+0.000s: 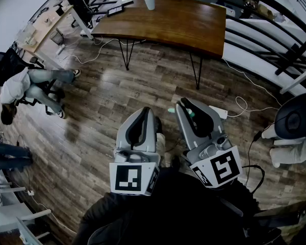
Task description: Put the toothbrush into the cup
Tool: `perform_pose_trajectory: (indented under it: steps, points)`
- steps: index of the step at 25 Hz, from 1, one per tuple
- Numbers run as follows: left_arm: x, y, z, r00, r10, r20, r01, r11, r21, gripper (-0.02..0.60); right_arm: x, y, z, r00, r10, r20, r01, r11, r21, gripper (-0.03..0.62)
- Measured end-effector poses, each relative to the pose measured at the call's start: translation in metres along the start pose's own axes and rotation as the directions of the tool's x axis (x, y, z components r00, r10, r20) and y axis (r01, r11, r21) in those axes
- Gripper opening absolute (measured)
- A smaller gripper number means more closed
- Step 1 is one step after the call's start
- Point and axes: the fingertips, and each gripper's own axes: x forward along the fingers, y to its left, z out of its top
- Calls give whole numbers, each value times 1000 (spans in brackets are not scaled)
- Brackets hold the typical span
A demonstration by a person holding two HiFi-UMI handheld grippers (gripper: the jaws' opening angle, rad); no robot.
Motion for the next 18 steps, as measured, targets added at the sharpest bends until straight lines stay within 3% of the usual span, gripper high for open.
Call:
perform_pose_trajectory:
  steps: [12, 18]
  points:
    - [44, 64, -12, 999, 34, -21, -35, 999, -33, 8, 75, 0, -27, 999, 34, -41, -34, 999, 0, 44]
    - [76, 116, -14, 997, 54, -54, -57, 997, -58, 8, 135, 4, -43, 996, 58, -74, -57, 998, 16, 44]
